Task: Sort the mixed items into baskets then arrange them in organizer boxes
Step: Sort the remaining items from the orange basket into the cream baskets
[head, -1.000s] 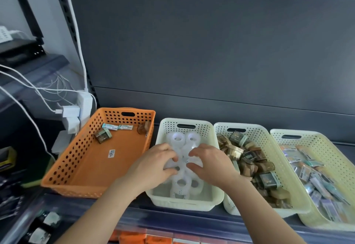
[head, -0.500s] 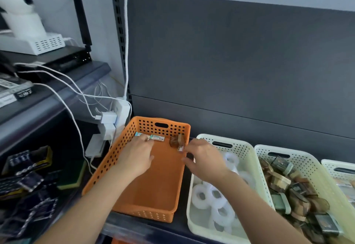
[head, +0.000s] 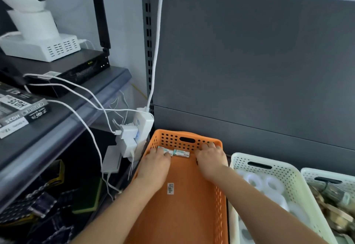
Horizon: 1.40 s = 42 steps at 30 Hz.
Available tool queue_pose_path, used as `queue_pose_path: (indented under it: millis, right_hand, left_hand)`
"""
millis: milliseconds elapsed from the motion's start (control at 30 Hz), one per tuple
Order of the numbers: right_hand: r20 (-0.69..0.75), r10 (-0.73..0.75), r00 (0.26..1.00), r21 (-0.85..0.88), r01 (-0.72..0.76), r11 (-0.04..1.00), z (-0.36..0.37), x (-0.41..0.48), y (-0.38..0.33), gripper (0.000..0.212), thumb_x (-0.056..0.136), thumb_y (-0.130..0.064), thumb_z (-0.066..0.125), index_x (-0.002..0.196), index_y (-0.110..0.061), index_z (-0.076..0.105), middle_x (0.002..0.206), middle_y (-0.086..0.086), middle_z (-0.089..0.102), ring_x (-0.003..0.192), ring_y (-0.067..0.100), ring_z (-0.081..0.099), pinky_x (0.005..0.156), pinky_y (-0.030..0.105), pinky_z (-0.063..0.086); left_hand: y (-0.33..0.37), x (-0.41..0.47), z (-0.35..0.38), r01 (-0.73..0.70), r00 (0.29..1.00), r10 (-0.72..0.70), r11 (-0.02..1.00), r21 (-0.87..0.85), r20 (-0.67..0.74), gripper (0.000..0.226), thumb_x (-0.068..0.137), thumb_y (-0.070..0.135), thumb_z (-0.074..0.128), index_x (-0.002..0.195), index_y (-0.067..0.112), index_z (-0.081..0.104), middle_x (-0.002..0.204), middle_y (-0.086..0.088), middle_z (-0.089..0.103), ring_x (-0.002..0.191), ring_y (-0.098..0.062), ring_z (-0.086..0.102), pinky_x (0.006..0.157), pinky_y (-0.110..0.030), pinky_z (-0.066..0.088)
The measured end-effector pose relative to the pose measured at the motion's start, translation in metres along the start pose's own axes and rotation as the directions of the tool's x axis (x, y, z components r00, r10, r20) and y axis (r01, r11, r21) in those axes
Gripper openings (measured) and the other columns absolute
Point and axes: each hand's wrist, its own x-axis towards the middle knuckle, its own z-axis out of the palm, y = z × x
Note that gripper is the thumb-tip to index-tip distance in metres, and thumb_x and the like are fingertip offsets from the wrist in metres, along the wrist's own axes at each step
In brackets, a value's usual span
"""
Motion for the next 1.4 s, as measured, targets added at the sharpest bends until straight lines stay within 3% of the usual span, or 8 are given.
queue_pose_path:
  millis: [200, 333, 533, 700, 1000, 1100, 1300, 1400]
  right_hand:
    - [0.067, 0.049, 0.997, -0.021, -0.048, 0.999, 0.004, 0.008, -0.004, 0.028, 0.094, -0.015, 0.046, 0.118, -0.012, 0.060, 0.127, 0.010, 0.049, 0.118, 0.029, 0.044, 0.097, 0.039, 0.040]
    - [-0.074, 0.087, 0.993, 0.234, -0.068, 0.970, -0.004, 0.000, 0.002, 0.023, 0.089, -0.025, 0.053, 0.110, -0.017, 0.061, 0.114, 0.004, 0.058, 0.110, 0.024, 0.050, 0.087, 0.034, 0.045]
    - [-0.287, 0.271, 0.919, 0.561, -0.068, 0.825, -0.018, -0.045, 0.028, 0.044, 0.079, -0.035, 0.068, 0.120, -0.020, 0.060, 0.106, 0.001, 0.059, 0.102, 0.022, 0.052, 0.086, 0.031, 0.044]
    - [-0.334, 0.412, 0.848, 0.706, -0.065, 0.705, -0.016, -0.097, 0.067, 0.047, 0.080, -0.033, 0.071, 0.123, -0.021, 0.057, 0.105, -0.003, 0.059, 0.096, 0.017, 0.057, 0.076, 0.024, 0.042]
    - [-0.351, 0.501, 0.791, 0.698, -0.136, 0.703, 0.017, -0.218, 0.171, 0.044, 0.080, -0.038, 0.069, 0.120, -0.025, 0.055, 0.103, -0.009, 0.057, 0.088, 0.013, 0.057, 0.070, 0.024, 0.041]
    - [-0.329, 0.491, 0.807, 0.667, -0.170, 0.726, 0.031, -0.252, 0.205, 0.046, 0.082, -0.039, 0.066, 0.125, -0.028, 0.052, 0.111, -0.008, 0.057, 0.090, 0.015, 0.059, 0.072, 0.028, 0.049]
    - [-0.225, 0.526, 0.820, 0.566, -0.329, 0.756, 0.060, -0.290, 0.257, 0.036, 0.086, -0.031, 0.064, 0.116, -0.021, 0.047, 0.104, -0.002, 0.064, 0.079, 0.019, 0.059, 0.063, 0.025, 0.042]
    - [-0.226, 0.473, 0.852, 0.429, -0.349, 0.833, 0.071, -0.296, 0.268, 0.030, 0.089, -0.022, 0.058, 0.118, -0.022, 0.051, 0.106, -0.003, 0.065, 0.086, 0.018, 0.060, 0.067, 0.025, 0.044]
  left_hand:
    - [-0.004, 0.010, 0.001, -0.034, 0.999, 0.040, 0.977, -0.209, 0.023, 0.031, 0.091, 0.008, 0.056, 0.121, 0.015, 0.057, 0.120, -0.004, 0.052, 0.100, -0.020, 0.058, 0.082, -0.033, 0.052]
    - [-0.005, 0.016, -0.007, -0.035, 0.999, 0.015, 0.898, -0.438, -0.048, 0.040, 0.089, 0.027, 0.063, 0.128, 0.022, 0.054, 0.122, 0.006, 0.051, 0.109, -0.013, 0.054, 0.088, -0.025, 0.044]
    - [0.022, 0.015, -0.037, -0.079, 0.986, -0.046, 0.716, -0.694, -0.160, 0.047, 0.087, 0.027, 0.067, 0.131, 0.030, 0.053, 0.127, 0.010, 0.056, 0.113, -0.012, 0.053, 0.092, -0.025, 0.042]
    - [0.078, 0.005, -0.056, -0.169, 0.976, -0.001, 0.629, -0.759, -0.219, 0.042, 0.086, 0.023, 0.067, 0.127, 0.031, 0.056, 0.118, 0.010, 0.060, 0.107, -0.011, 0.056, 0.093, -0.031, 0.047]
    - [0.229, -0.028, -0.060, -0.242, 0.970, 0.097, 0.505, -0.829, -0.225, 0.041, 0.086, 0.024, 0.068, 0.125, 0.032, 0.058, 0.115, 0.015, 0.059, 0.096, -0.004, 0.057, 0.083, -0.019, 0.045]
    - [0.280, -0.039, -0.057, -0.260, 0.965, 0.118, 0.547, -0.796, -0.234, 0.045, 0.088, 0.026, 0.065, 0.130, 0.033, 0.054, 0.116, 0.015, 0.057, 0.090, -0.004, 0.055, 0.077, -0.012, 0.039]
    - [0.356, -0.061, -0.041, -0.377, 0.926, 0.273, 0.721, -0.581, -0.263, 0.048, 0.096, 0.014, 0.051, 0.141, 0.025, 0.036, 0.142, 0.001, 0.045, 0.115, -0.015, 0.055, 0.094, -0.032, 0.049]
    - [0.370, -0.063, -0.026, -0.381, 0.925, 0.364, 0.871, -0.311, -0.112, 0.057, 0.100, 0.022, 0.041, 0.152, 0.024, 0.016, 0.160, -0.001, 0.012, 0.143, -0.022, 0.023, 0.117, -0.048, 0.018]
